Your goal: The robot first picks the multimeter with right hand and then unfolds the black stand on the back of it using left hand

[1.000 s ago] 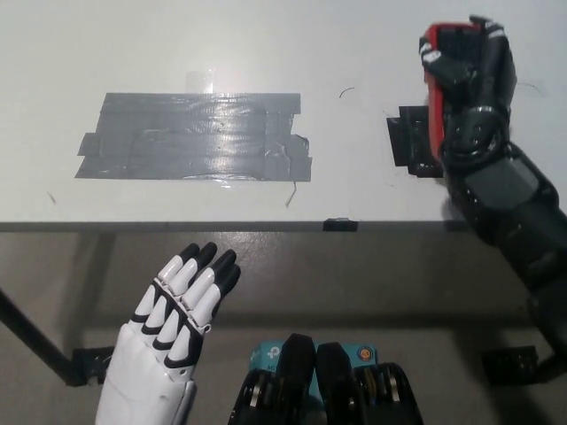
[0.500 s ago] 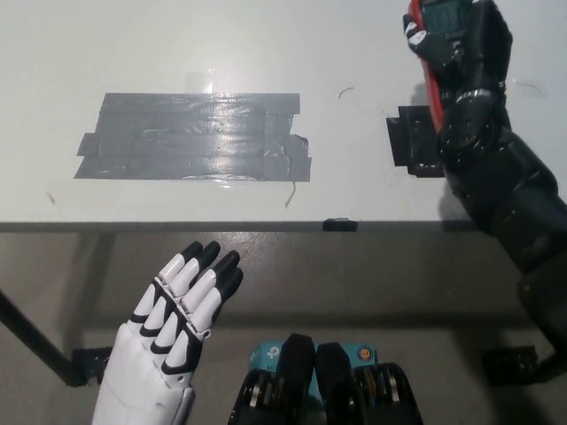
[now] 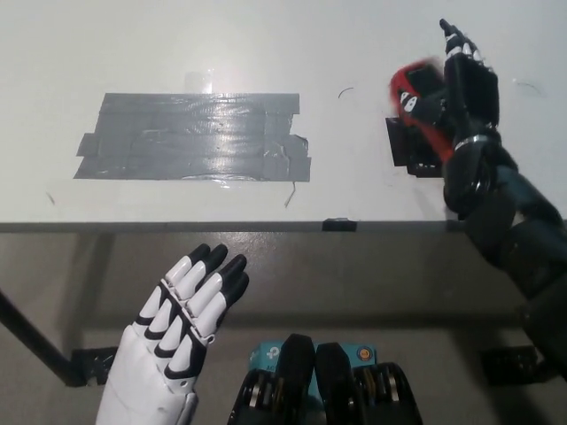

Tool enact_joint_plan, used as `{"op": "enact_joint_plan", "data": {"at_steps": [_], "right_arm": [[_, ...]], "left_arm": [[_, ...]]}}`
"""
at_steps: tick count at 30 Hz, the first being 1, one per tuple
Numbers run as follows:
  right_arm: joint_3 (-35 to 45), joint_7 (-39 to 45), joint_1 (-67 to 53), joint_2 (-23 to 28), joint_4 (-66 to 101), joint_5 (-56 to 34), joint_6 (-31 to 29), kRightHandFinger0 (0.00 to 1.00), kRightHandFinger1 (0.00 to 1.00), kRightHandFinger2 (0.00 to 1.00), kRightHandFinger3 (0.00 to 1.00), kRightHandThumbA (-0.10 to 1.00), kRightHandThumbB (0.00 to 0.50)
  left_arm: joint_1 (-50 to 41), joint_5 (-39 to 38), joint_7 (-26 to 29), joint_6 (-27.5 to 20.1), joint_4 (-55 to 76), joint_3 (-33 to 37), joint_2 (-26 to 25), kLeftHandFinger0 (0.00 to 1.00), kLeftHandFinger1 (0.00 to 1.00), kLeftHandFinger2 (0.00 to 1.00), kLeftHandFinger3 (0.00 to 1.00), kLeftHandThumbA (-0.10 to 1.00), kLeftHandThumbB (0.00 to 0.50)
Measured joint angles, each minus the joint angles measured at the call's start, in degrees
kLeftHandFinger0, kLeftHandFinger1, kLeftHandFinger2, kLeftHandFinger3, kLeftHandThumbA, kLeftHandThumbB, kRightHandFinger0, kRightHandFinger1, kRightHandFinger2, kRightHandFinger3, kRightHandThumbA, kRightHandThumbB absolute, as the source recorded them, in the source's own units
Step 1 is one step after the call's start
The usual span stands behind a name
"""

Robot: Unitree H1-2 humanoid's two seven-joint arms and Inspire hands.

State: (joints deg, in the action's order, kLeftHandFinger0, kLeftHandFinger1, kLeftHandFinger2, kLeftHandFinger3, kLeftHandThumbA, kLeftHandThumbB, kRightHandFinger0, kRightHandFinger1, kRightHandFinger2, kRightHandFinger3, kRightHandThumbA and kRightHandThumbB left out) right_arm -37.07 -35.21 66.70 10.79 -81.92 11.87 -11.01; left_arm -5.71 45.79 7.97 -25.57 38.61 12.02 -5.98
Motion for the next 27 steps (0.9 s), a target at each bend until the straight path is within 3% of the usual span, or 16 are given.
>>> {"op": "enact_joint_plan", "data": {"at_steps": [8,13,14,15,19,21,25,27], "right_arm": [[0.3,0.9,0.79,0.38,0.09,4.58,1.41,1.0,1.0,1.0,1.0,0.64,0.48],[3.04,0.92,1.1,1.0,0.89,5.24,1.12,1.0,1.0,1.0,1.0,0.83,0.483],[3.98,0.92,1.34,1.34,1.32,5.24,0.9,1.0,1.0,1.0,1.0,1.0,0.496],[5.12,0.92,1.73,1.91,2.27,5.22,0.57,1.0,1.0,1.0,1.0,0.95,0.461],[8.83,1.13,3.18,4.46,10.08,5.14,-0.23,1.0,1.0,1.0,1.0,0.98,0.442],[9.9,1.36,2.97,5.33,14.13,5.1,-0.18,1.0,1.0,1.0,1.0,0.88,0.397],[11.92,2.25,-0.81,6.42,24.08,4.81,0.23,1.0,1.0,1.0,1.0,0.92,0.399],[12.69,2.8,-3.65,6.41,28.81,4.47,0.55,1.0,1.0,1.0,1.0,0.9,0.374]], "left_arm": [[-0.51,-0.54,-0.04,0.0,0.09,-0.15,-0.24,1.0,1.0,1.0,1.0,1.0,0.314],[-0.28,-0.69,-0.15,0.0,0.07,-0.35,-0.39,1.0,1.0,1.0,1.0,1.0,0.316],[0.25,-0.72,-0.16,-0.01,-0.13,-0.43,-0.4,1.0,1.0,1.0,1.0,1.0,0.316],[1.2,-0.75,-0.2,-0.02,-0.5,-0.59,-0.39,1.0,1.0,1.0,1.0,1.0,0.317],[5.63,-1.01,-0.77,0.11,-1.91,-1.39,-0.37,1.0,1.0,1.0,1.0,1.0,0.292],[6.93,-1.3,-0.83,0.22,-2.65,-1.66,-0.4,1.0,1.0,1.0,1.0,1.0,0.263],[9.53,-2.63,-1.07,0.41,-5.25,-2.4,-0.73,1.0,1.0,1.0,1.0,1.0,0.227],[10.73,-3.28,-1.14,0.54,-6.5,-2.8,-0.98,1.0,1.0,1.0,1.0,1.0,0.19]]}}
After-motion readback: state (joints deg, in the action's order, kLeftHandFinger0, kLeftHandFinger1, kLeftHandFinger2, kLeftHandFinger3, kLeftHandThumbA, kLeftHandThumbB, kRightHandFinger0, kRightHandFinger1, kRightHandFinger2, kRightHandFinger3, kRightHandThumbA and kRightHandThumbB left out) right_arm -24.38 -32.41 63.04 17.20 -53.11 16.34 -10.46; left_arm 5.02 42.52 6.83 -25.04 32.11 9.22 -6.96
